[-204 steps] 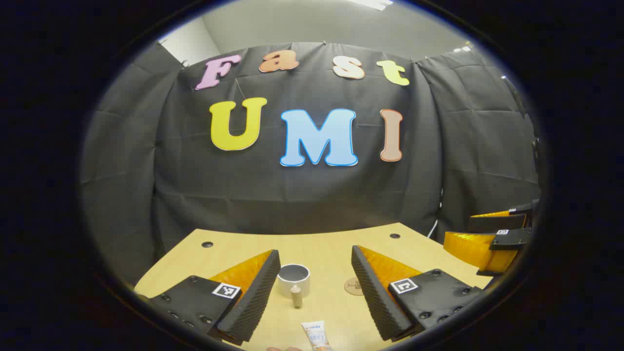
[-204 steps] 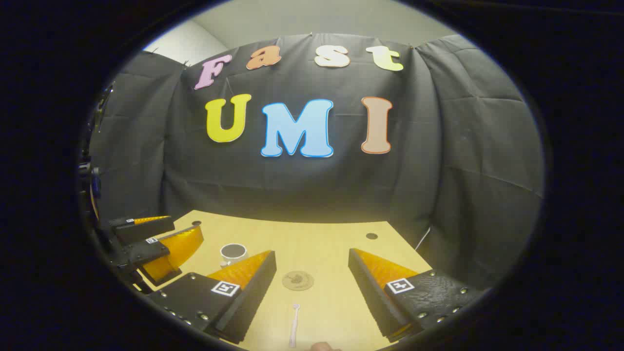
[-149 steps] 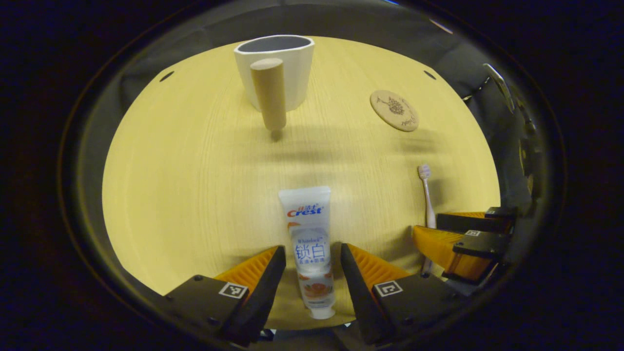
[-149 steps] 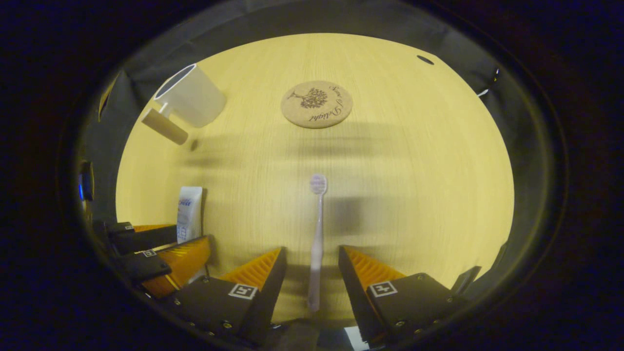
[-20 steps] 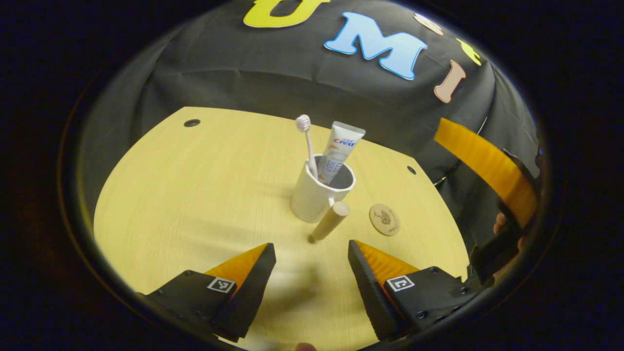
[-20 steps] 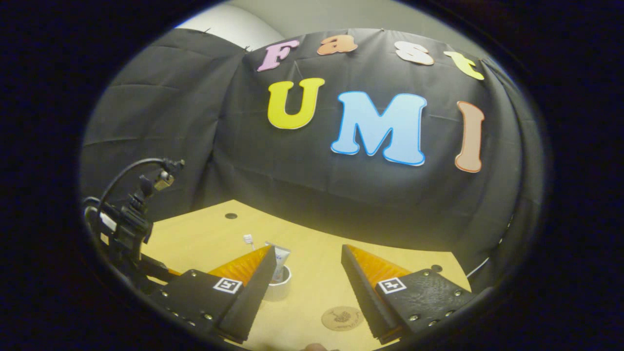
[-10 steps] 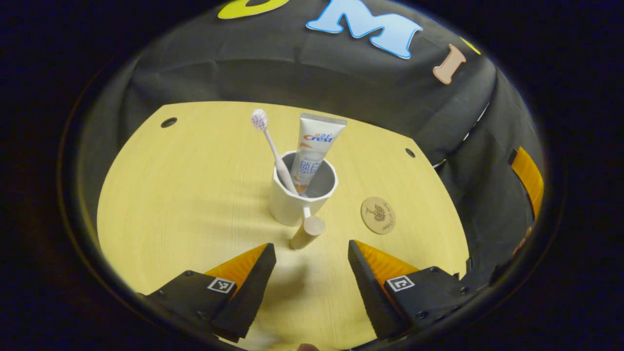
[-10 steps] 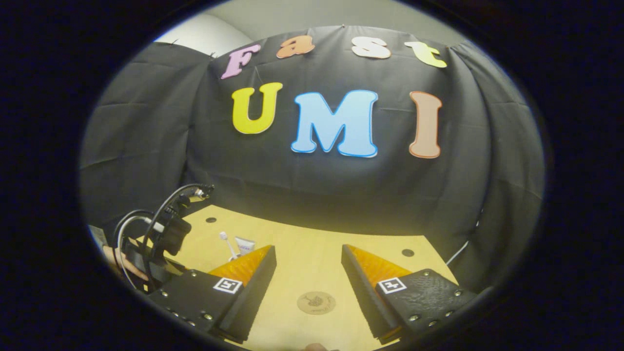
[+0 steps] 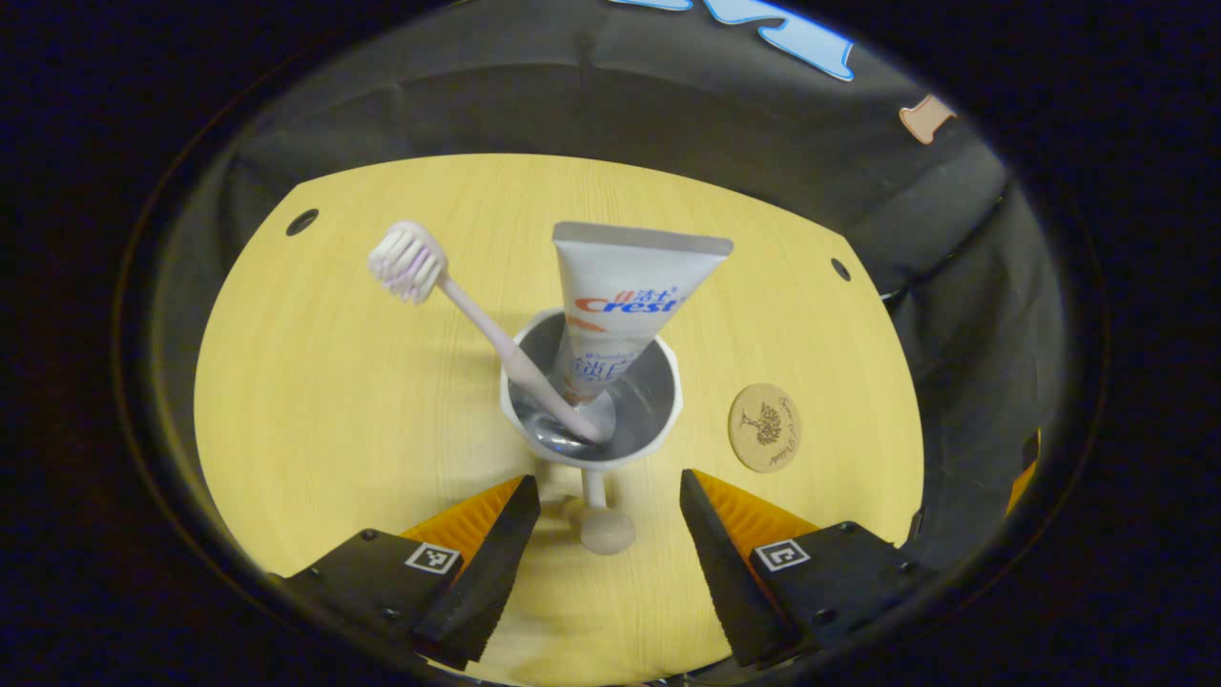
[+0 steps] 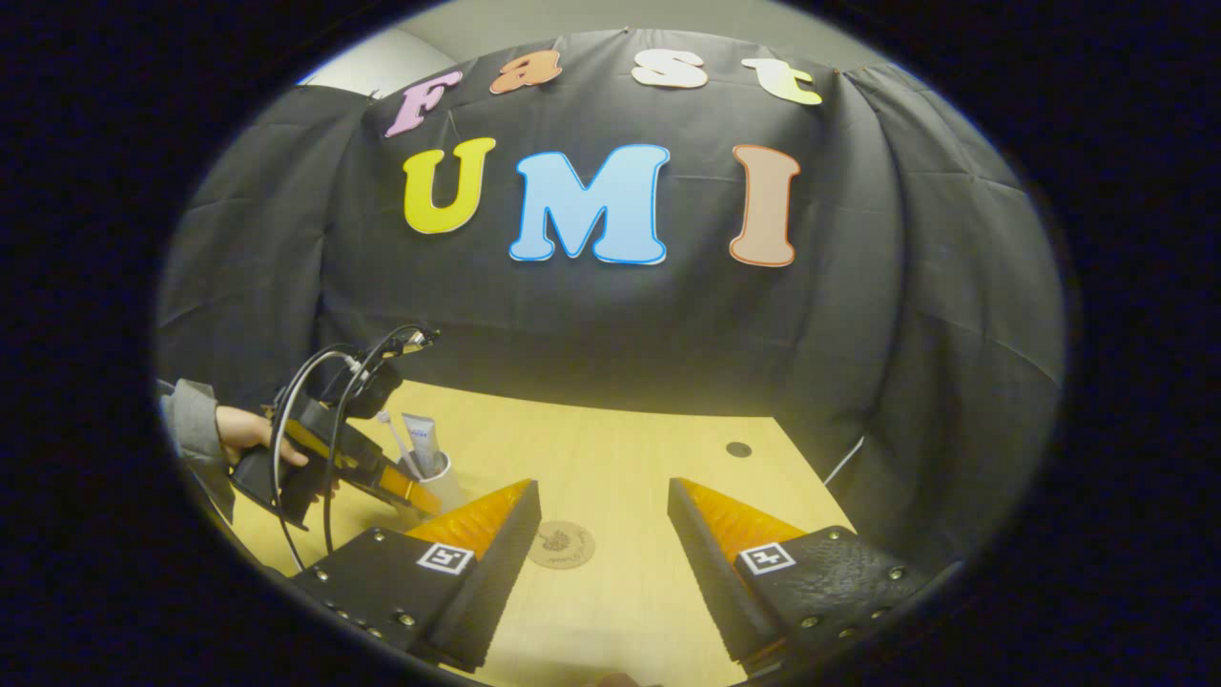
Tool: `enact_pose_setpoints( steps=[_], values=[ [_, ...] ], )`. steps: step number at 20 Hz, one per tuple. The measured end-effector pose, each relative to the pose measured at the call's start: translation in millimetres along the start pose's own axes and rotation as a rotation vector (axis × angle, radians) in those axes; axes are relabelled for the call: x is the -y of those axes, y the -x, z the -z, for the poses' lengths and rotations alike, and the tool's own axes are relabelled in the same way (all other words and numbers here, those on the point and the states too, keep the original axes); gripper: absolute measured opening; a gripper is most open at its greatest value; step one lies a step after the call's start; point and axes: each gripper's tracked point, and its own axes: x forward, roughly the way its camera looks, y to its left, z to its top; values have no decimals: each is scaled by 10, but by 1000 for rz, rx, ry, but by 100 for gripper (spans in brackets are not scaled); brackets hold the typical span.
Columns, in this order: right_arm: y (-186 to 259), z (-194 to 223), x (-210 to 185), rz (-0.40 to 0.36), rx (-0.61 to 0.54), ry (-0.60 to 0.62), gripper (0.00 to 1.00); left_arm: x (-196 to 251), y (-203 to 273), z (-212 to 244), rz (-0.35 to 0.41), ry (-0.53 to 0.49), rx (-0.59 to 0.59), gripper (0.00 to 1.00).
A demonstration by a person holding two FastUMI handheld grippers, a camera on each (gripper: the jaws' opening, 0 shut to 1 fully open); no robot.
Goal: Put the toothbrush and toothpaste on the desktop into the cup, then pick up the cup and place it on the coaster on the desktop.
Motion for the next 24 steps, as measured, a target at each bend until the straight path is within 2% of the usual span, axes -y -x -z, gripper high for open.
enact_pose_setpoints(
  steps=[2,5,8,9,10,11,13,14,17,24],
  values=[
    [5,71,87,7,-20,-16,86,-20,-56,12,-20,-18,-44,99],
    [-2,172,186,21,-43,-35,86,-53,-186,50,-43,-28,-98,94],
    [4,249,269,31,-60,-49,86,-70,-265,97,-55,-3,-140,72],
    [8,277,300,35,-65,-52,89,-91,-277,114,-63,3,-149,75],
    [17,294,327,39,-71,-55,89,-93,-294,119,-60,13,-151,64],
    [29,321,359,44,-76,-57,86,-103,-308,134,-70,17,-157,63],
    [27,365,416,51,-81,-62,89,-100,-320,139,-70,27,-155,46],
    [22,387,434,54,-83,-64,86,-95,-305,144,-70,18,-157,47],
    [37,423,471,60,-91,-77,86,-186,-300,116,-121,-42,-126,37],
    [73,482,557,70,-92,-92,86,-122,-222,86,-128,-72,-72,34]
  ],
)
